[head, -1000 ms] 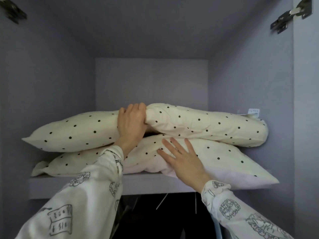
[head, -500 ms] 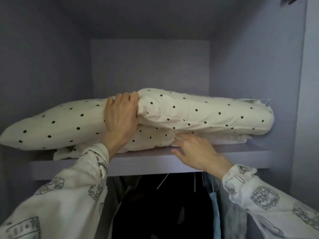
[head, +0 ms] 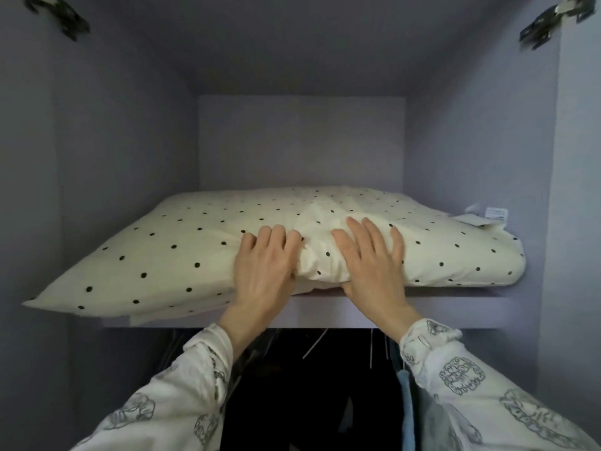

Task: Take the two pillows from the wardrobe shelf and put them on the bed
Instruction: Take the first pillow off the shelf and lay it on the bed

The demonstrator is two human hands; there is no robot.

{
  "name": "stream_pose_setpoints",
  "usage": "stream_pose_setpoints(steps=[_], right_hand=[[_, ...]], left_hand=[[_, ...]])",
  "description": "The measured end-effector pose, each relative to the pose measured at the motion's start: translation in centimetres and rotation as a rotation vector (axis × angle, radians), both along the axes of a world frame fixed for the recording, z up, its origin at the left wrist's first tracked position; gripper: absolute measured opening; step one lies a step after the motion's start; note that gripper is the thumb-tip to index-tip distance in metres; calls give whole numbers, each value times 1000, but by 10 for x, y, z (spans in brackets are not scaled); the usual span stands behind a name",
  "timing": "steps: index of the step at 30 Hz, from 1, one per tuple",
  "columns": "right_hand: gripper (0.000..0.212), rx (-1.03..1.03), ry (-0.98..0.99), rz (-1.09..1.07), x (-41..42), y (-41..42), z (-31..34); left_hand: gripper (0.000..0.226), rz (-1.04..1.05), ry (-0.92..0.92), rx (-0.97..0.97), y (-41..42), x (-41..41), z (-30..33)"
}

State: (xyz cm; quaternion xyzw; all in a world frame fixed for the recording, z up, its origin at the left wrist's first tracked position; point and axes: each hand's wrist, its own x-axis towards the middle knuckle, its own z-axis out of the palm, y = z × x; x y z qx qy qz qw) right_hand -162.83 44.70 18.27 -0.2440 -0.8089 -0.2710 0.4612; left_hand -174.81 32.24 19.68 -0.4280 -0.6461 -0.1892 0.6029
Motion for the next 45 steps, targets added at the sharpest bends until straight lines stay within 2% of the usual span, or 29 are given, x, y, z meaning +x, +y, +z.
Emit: stream_pose_setpoints(steps=[5, 10, 14, 18, 21, 23, 26, 29, 34, 37, 40, 43, 45], right_hand=[[92, -24, 14, 17, -6, 1, -40], [72, 6, 1, 119, 2, 9, -53], [53, -27, -8, 163, 7, 7, -54], [55, -74, -24, 172, 8, 2, -66], [53, -81, -39, 183, 10, 2, -68], [52, -88, -54, 191, 12, 0, -66], [45, -91, -23, 252, 17, -2, -55], [46, -100, 6, 333, 18, -2, -34], [69, -170, -113, 207, -8, 4, -13], [67, -134, -129, 90, -21, 13, -30], [63, -62, -79, 70, -26, 17, -48], [62, -1, -48, 65, -28, 21, -54], [62, 23, -40, 72, -29, 22, -55]], left_hand=[[30, 66, 20, -143, -4, -4, -33], [39, 66, -60, -302, -11, -4, -48], [45, -43, -89, -306, -20, -6, -46], [44, -167, -181, -167, -28, -1, -47], [52, -49, -183, -221, -27, -9, -30], [67, 42, -280, -320, -24, -20, -22], [76, 134, -295, -347, -15, -32, -40], [73, 138, -283, -331, -12, -30, -61], [70, 124, -264, -290, -8, -33, -85], [68, 96, -231, -257, -8, -36, -97], [58, 43, -190, -224, -14, -35, -102], [48, -4, -171, -184, -20, -37, -72], [50, -10, -231, -148, -16, -41, -29]])
